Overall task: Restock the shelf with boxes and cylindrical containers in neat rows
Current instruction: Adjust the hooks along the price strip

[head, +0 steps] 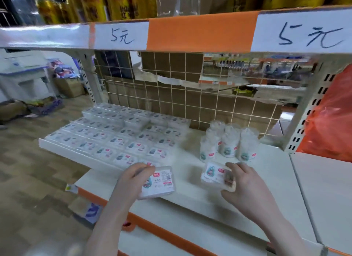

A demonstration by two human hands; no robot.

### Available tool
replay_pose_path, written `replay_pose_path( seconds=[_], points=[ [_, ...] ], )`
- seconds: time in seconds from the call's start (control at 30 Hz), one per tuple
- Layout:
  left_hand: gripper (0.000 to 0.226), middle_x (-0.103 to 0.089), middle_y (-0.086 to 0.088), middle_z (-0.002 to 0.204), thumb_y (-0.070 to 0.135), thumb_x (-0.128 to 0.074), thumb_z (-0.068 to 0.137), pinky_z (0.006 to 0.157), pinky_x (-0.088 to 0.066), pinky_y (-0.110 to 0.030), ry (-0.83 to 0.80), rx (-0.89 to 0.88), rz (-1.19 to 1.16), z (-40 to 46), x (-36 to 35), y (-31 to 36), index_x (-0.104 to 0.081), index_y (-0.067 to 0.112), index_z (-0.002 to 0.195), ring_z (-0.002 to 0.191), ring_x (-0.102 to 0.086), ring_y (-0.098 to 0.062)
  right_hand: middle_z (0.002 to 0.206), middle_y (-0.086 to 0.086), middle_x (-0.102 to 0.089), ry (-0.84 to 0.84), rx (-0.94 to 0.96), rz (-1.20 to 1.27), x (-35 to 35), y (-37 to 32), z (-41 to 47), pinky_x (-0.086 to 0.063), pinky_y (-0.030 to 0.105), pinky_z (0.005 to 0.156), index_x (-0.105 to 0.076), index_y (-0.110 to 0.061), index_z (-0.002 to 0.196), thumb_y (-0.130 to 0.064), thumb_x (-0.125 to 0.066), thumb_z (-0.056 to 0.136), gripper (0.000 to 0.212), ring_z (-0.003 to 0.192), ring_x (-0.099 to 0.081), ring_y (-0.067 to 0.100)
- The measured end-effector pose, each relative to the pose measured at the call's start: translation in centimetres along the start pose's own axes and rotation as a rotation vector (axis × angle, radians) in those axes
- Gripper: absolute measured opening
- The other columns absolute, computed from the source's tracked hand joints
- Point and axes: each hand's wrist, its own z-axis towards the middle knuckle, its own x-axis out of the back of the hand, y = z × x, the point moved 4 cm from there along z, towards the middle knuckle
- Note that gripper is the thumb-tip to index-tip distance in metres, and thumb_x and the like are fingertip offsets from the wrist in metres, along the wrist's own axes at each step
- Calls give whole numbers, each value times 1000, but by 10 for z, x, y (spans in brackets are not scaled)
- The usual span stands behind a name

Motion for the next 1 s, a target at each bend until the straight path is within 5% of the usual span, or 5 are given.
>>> replay_pose_path(
  seconds=[0.17,0.33,0.67,1.0],
  points=[
    [19,-65,0,84,36,-72,73,57,-40,-22,-32,30,78,50,31,13,-65,21,83,75,-59,-12,126,0,-49,-4,18,-10,-13,-39,49,-36,24,90,-42,-19,137,-28,-67,72,70,115,-46,22],
    [7,-63,3,81,24,-63,88,58,-38,-23,-35,35,98,95,66,12,-64,19,83,71,-56,-8,117,-1,-50,-19,-8,-41,-30,-77,86,-35,21,77,-47,-19,129,-30,-64,74,59,107,-48,20],
    [10,-63,4,81,24,-63,87,57,-34,-24,-247,-2,216,200,137,4,-66,15,85,69,-54,-7,129,0,-46,-34,-236,-74,-72,-152,153,-47,30,86,-38,-21,138,-30,-64,77,67,115,-46,21],
    [11,-65,2,92,28,-64,86,62,-38,-25,-379,17,229,246,161,0,-67,19,92,80,-57,-9,129,1,-39,-136,-335,-94,-90,-180,214,-43,30,75,-39,-21,134,-27,-60,78,61,114,-43,21]
  ],
)
